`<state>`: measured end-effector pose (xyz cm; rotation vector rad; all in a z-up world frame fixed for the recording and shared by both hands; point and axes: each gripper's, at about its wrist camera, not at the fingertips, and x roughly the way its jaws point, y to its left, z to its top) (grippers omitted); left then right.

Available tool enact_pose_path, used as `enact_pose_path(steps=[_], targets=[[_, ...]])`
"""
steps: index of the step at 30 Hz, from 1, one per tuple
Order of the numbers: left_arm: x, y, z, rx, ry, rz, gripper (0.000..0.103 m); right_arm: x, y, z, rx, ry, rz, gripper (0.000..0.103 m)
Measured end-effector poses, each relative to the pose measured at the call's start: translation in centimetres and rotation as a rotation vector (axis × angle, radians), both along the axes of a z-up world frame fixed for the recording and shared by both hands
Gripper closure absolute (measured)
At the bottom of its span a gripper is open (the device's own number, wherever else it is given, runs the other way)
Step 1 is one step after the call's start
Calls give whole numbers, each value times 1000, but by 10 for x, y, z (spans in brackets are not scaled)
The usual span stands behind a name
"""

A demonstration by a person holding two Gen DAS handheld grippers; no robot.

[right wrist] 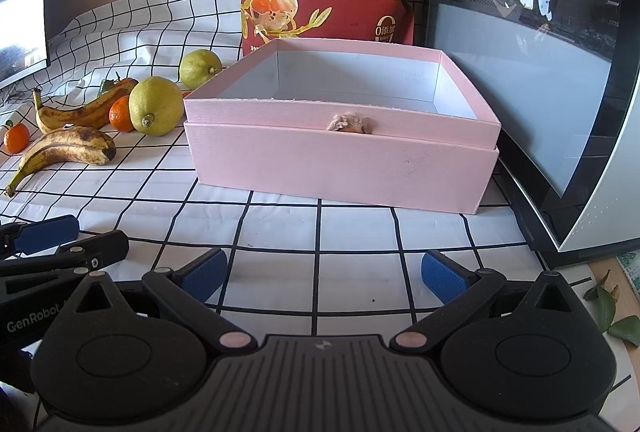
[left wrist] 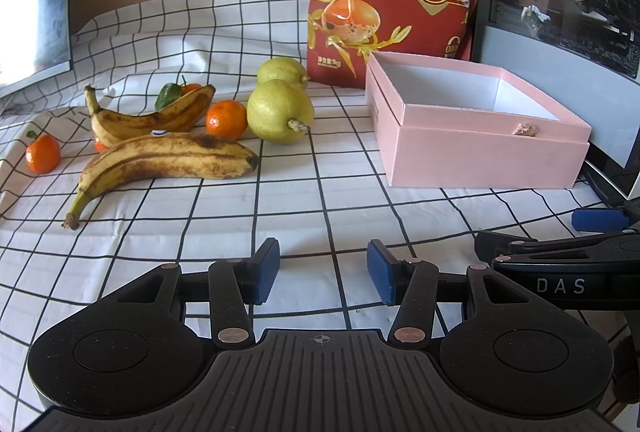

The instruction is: Organize fruits

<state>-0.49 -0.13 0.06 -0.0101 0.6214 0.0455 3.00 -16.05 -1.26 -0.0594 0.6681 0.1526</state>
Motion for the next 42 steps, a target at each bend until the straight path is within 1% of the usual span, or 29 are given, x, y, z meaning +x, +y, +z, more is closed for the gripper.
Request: enact_pose_path(steps=[35, 38, 42], targets=[[1, -2, 0, 2, 2, -6, 49, -1, 0, 0, -1, 4, 3, 0], [3, 0, 3, 6, 24, -38, 49, 3, 0, 4, -6, 39, 24, 0], [12, 17, 11, -17, 105, -165, 50, 9, 0, 7, -19, 94, 54, 0]])
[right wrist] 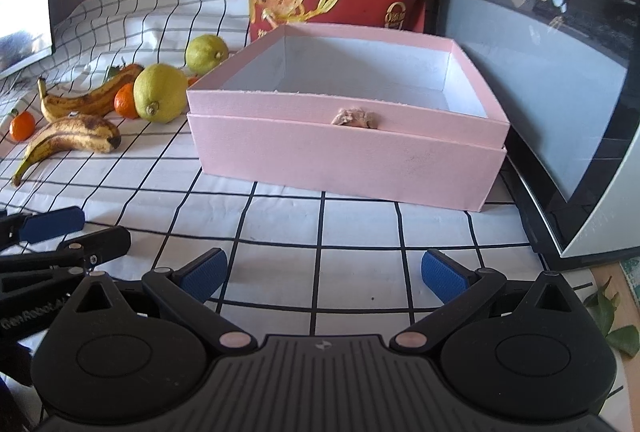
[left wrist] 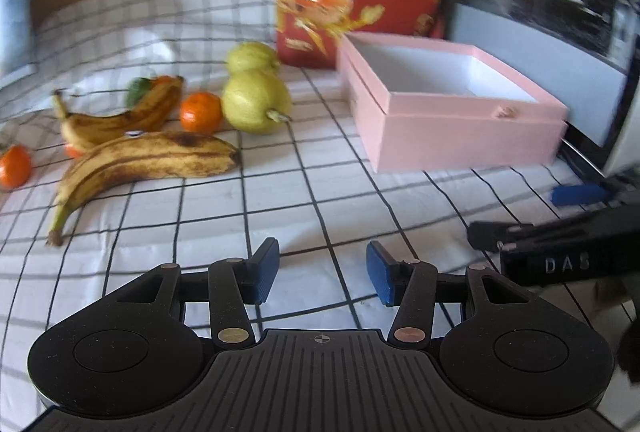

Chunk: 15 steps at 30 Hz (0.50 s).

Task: Organize fruits
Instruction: 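Move the right tool to the yellow-green pear while the left tool moves over the fruits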

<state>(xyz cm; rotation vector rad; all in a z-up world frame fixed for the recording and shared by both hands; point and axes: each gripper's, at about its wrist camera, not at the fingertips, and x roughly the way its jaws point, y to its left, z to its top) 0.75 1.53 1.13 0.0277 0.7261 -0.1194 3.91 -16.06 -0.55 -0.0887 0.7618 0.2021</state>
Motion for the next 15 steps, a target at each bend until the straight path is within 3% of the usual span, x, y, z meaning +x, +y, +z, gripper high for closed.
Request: enact_pose_path(steps=[2, 6, 9, 14, 15], targets=[[4, 17, 5, -72, 54, -47, 52, 6, 0, 3, -7, 47, 14, 0], [9, 67, 10, -257, 178, -88, 72, 12, 6, 7, -18, 115, -32, 0], [9, 107, 15, -279, 222, -36, 72, 13, 13, 9, -20, 146, -111, 0], [17, 178, 37, -295, 189, -11, 74, 19, 32, 16, -39, 235, -183, 1], [21, 193, 42, -295, 178, -2, 74, 19, 42, 21, -50, 249, -177, 8]])
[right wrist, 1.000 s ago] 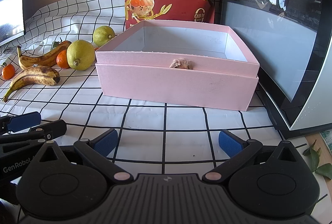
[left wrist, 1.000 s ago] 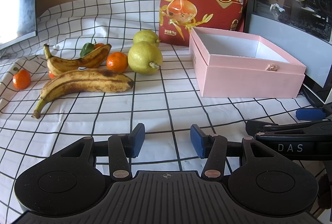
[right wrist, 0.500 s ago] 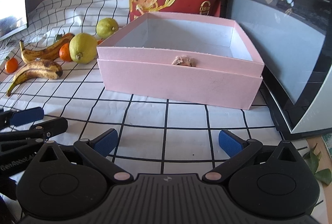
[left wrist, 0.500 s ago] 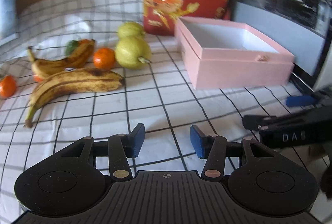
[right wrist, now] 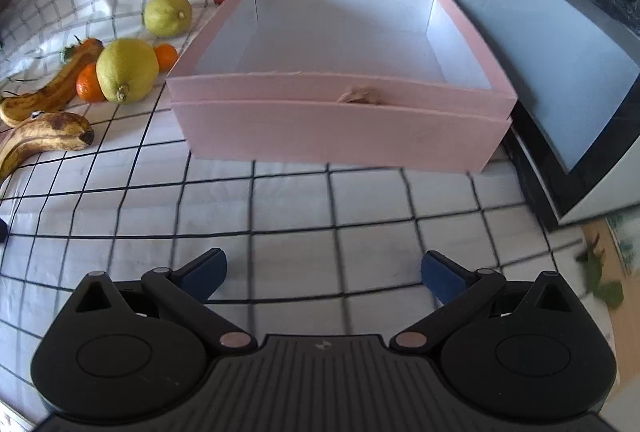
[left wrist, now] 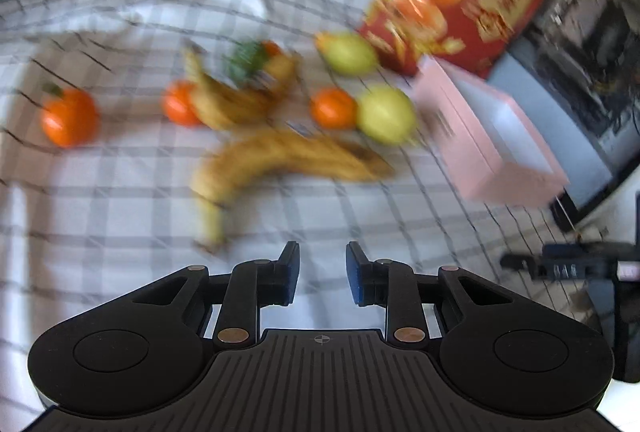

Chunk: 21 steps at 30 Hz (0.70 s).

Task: Organize fruits
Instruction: 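Move the right tool to the yellow-green pear while the left tool moves over the fruits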

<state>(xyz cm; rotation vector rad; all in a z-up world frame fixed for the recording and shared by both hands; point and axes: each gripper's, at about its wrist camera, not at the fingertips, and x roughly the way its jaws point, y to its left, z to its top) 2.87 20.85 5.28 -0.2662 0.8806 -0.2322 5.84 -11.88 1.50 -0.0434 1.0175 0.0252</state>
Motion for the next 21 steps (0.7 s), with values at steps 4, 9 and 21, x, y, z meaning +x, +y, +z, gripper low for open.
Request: enact_pose_path(steps=[4, 9, 21], targets=[[19, 56, 14, 6, -84, 107, 74, -11, 58, 21, -72, -45, 114, 10], [43, 103, 28, 191, -116, 333, 74, -16, 109, 36, -84, -77, 210, 10], [60, 109, 22, 203, -68, 281, 74, 10, 162, 57, -87, -245, 490, 10]])
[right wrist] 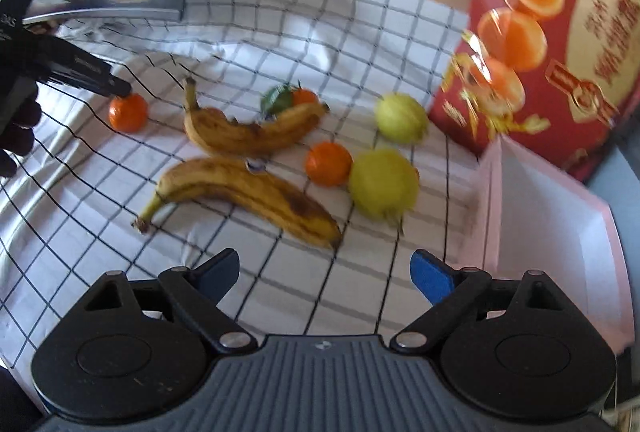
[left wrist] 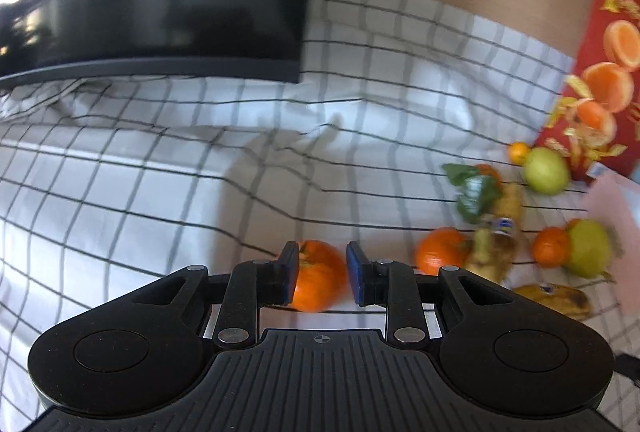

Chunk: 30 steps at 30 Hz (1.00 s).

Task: Organize fruits
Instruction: 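Move the right tool to the yellow-green pear while the left tool moves over the fruits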

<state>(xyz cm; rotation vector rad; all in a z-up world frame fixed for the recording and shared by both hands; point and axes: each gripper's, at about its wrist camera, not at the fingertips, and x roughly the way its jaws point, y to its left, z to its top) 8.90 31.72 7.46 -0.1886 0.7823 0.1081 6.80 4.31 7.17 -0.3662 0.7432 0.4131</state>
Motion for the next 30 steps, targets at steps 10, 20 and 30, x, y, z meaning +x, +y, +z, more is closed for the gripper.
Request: enact_pose_path(steps=[10, 20, 30], targets=[[-42, -22, -4, -143, 51, -31, 74, 53, 55, -30, -145, -2, 382, 35], [-54, -42, -1, -187, 40, -117, 74, 68, 38, -39, -12, 223, 317, 51], [2, -166, 31, 19, -105, -586, 74, 7, -26, -17, 130, 216, 117, 48]])
